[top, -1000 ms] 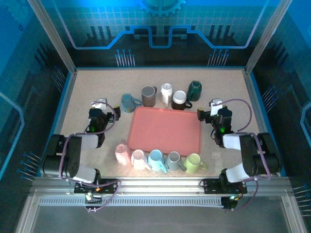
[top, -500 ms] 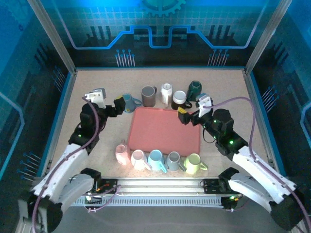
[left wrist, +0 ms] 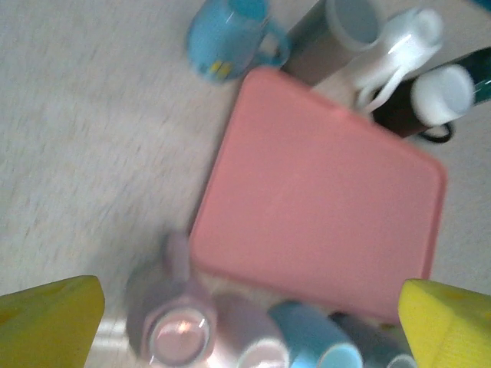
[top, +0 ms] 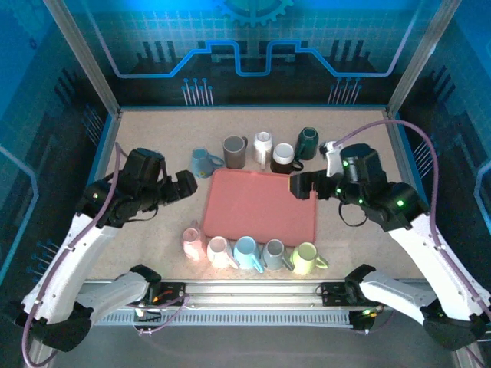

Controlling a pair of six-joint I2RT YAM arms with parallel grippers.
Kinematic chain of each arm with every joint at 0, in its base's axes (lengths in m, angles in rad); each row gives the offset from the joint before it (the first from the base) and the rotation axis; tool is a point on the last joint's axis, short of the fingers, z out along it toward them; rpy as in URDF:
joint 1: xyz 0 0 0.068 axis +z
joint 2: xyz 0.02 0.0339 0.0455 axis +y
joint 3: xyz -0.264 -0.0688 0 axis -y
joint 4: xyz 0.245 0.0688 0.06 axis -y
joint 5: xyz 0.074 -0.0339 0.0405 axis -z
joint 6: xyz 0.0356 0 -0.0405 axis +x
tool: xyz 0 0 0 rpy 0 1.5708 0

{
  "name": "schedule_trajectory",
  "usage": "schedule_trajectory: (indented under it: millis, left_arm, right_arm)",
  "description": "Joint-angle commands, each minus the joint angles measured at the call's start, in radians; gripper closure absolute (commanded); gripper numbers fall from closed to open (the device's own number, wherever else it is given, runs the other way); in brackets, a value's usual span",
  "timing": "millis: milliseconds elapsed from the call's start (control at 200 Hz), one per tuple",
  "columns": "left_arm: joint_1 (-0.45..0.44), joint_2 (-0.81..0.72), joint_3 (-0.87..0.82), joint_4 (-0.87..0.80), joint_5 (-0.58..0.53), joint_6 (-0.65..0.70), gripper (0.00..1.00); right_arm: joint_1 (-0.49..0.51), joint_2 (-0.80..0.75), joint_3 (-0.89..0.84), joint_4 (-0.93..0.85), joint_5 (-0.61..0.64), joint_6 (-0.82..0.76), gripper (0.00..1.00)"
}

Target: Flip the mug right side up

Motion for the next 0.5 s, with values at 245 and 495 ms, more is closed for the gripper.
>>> schedule_trajectory:
  millis: [245, 495]
  left_arm:
    - [-0.092, -0.078, -0.296, -0.127, 0.168, -0.189, 0.01]
    - [-0.137, 0.048, -0.336, -0.058, 0.101, -0.239, 0.01]
  right_arm:
    - [0.058, 0.082, -0.029, -0.259, -0.087, 0.025, 0.00]
    - [0.107, 0.116, -0.019, -0.257, -0.023, 0.093, 0.02]
